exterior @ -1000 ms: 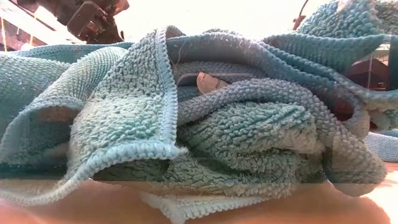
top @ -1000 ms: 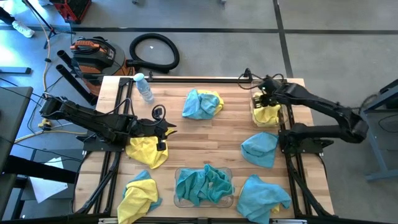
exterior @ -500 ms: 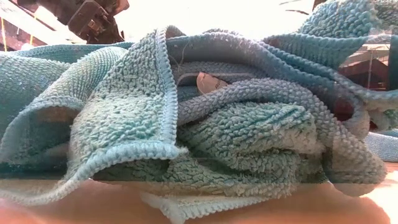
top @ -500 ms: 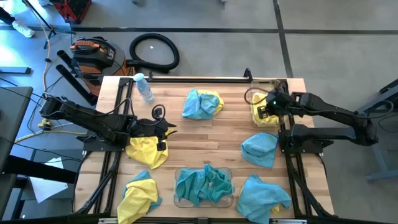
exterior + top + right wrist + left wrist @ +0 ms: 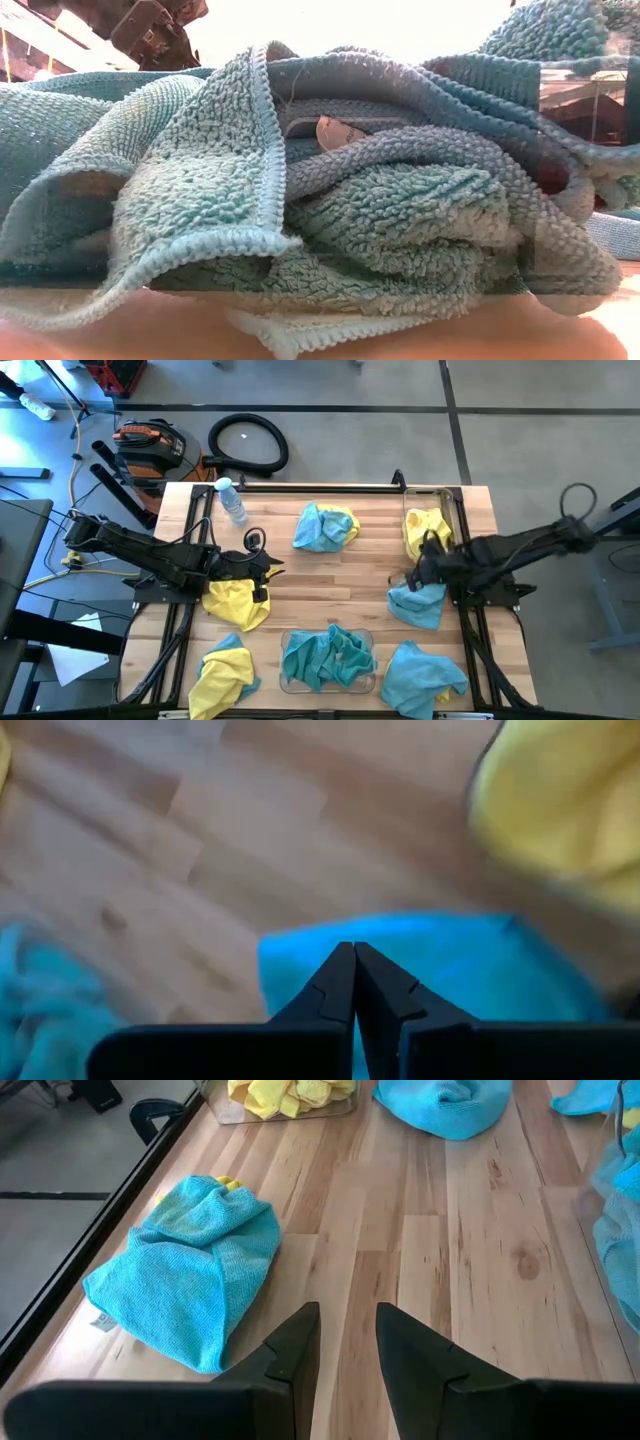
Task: Sort microfiber towel by color & place in baskets
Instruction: Put the blue microfiber towel into the bottom transparent bin
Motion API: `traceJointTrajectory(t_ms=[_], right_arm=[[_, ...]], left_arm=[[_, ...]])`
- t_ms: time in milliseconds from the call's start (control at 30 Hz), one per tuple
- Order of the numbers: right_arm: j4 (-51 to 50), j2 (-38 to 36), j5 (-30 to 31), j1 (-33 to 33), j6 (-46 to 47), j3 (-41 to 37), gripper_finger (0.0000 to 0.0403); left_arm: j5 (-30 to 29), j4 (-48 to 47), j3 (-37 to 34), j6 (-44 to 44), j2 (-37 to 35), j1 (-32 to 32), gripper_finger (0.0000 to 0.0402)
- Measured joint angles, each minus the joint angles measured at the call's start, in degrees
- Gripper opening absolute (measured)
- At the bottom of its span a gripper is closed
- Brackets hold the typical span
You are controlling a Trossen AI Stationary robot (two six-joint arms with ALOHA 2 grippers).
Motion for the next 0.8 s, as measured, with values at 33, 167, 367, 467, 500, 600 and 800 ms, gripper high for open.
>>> traceJointTrajectory(t_ms=[33,167,367,467,500,600,800], right_arm=[[0.31,0.81,-0.17,2.57,2.57,0.00,0.0001],[3.45,4.49,-1.12,11.79,11.78,0.00,0.0000],[7.12,10.58,-2.36,22.11,23.23,0.39,0.0000],[5.52,14.02,-4.53,25.96,28.31,2.84,0.0000],[4.62,15.27,-5.54,27.10,29.76,4.25,0.0000],[0.27,19.35,-7.22,30.27,33.85,10.08,0.0000],[-9.45,28.80,-7.61,35.44,40.37,24.78,0.0000]], left_arm=[[0.00,0.00,0.00,0.00,0.00,-0.01,0.0087],[0.02,0.00,0.00,0.00,0.00,0.01,0.0087],[0.00,0.00,0.00,-0.02,0.00,0.00,0.0087],[0.00,0.00,0.00,-0.04,0.00,-0.02,0.0087],[0.01,0.00,0.00,-0.05,0.00,0.00,0.0087],[0.01,0.00,0.00,-0.04,0.00,-0.02,0.0087],[0.02,0.00,0.00,-0.03,0.00,0.00,0.0087]])
